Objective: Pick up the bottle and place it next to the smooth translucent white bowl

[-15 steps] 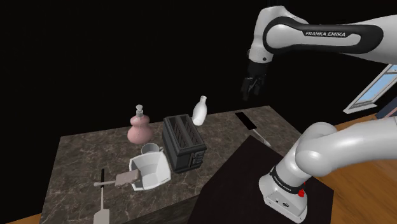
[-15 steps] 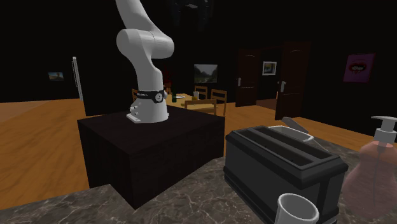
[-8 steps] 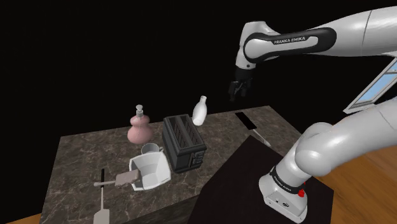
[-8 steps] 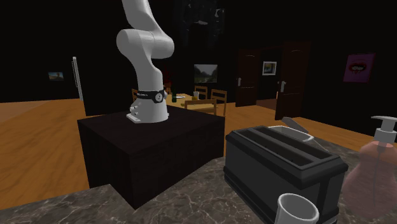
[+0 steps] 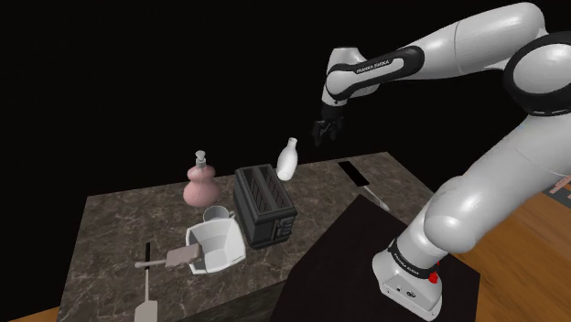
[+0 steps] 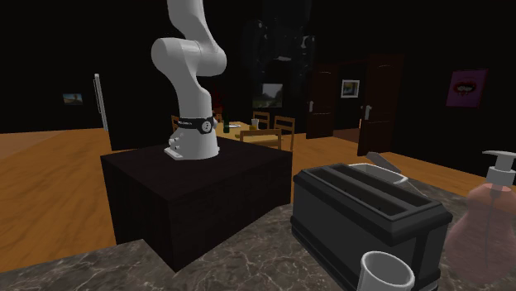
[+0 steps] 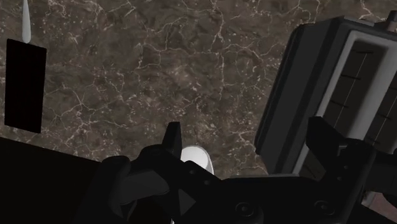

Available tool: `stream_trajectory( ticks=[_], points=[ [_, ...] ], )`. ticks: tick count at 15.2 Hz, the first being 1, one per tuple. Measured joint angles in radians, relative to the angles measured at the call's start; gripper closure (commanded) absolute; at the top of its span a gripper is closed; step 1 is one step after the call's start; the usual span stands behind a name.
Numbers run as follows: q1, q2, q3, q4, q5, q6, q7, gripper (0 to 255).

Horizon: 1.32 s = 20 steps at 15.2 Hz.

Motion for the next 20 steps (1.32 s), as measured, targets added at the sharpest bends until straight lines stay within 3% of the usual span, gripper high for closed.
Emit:
stream_trajectory(
  ticks=[9, 17, 20],
  points=[
    [-0.029, 0.345, -0.017, 0.247, 0.093, 0.130, -0.081, 0],
    [-0.090, 0.653, 0.002, 0.545, 0.172, 0.165, -0.136, 0],
    [-0.118, 0.783, 0.013, 0.706, 0.194, 0.144, -0.145, 0]
  ],
)
